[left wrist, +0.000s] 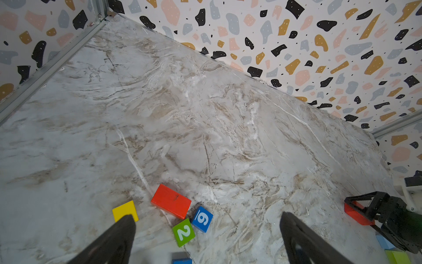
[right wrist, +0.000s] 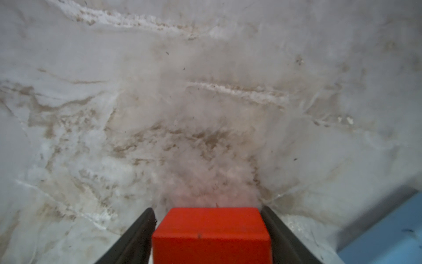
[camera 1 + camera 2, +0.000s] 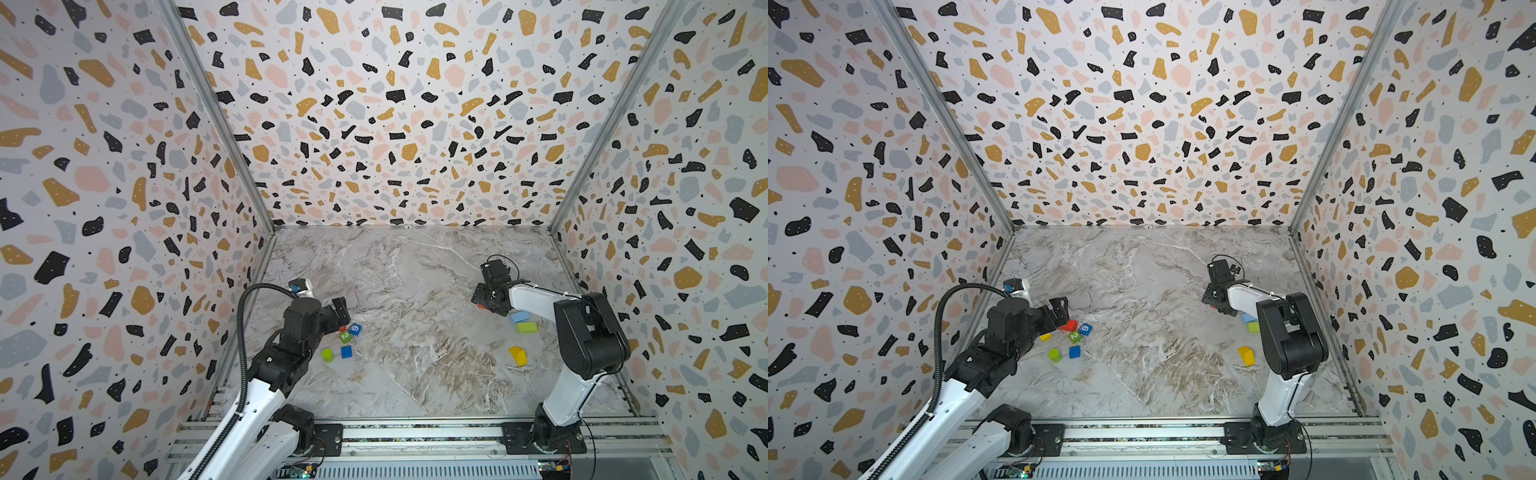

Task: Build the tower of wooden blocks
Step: 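Lower the right gripper and close it on the red rectangular block, then carry the red block toward the table center and release it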

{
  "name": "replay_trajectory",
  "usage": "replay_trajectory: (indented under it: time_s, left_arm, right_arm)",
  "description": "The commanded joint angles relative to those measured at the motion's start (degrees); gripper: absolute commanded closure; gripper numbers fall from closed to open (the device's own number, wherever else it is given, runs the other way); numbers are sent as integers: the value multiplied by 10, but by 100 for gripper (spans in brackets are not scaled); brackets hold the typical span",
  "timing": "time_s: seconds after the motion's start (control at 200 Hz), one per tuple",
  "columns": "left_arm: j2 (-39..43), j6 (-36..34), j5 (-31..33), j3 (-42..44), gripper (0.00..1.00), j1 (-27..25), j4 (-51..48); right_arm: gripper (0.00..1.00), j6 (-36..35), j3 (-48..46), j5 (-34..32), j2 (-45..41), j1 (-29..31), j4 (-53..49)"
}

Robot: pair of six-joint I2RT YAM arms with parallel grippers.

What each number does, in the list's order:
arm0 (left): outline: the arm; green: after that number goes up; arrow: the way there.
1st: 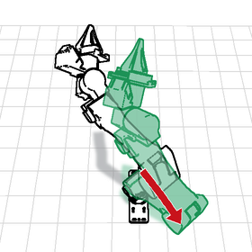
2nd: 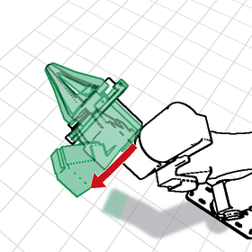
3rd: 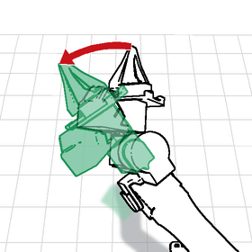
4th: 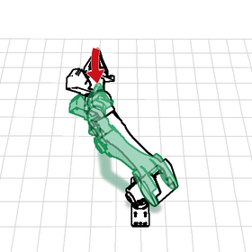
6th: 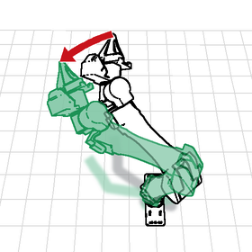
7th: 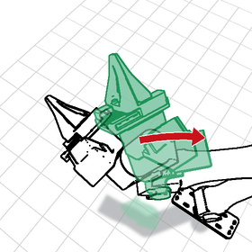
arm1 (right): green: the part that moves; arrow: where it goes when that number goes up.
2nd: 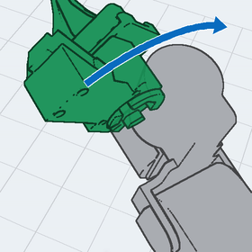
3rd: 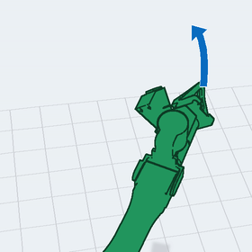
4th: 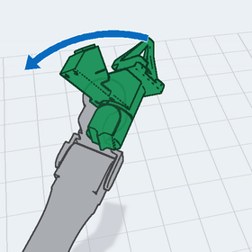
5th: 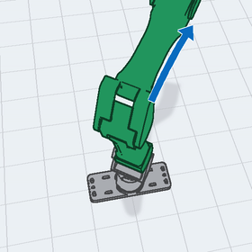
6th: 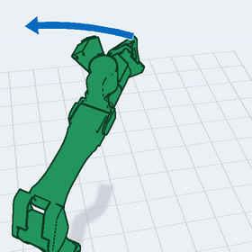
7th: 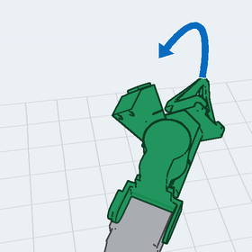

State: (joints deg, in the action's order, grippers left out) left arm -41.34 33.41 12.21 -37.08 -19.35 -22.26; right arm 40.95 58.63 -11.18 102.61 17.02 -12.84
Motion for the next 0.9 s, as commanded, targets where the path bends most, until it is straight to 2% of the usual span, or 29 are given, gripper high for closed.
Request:
replay_trajectory:
  time_s: [0.0,0.105,0.295,0.4,0.661,0.896]
  left_arm:
    - [2,-4,-9,6,0,0,20]
    - [2,-4,-7,6,0,1,19]
    - [2,-4,-5,7,0,1,19]
    - [2,-5,-5,8,0,0,20]
    - [-6,-4,-7,8,0,1,20]
    - [-4,0,-10,14,0,0,26]
  right_arm:
    - [30,-39,13,5,6,2,-40]
    - [34,-64,16,4,9,3,-52]
    - [49,-106,21,3,12,5,-68]
    - [54,-128,30,4,13,13,-82]
    - [54,-171,75,1,-3,72,-122]
    - [54,-144,110,2,-12,129,-154]
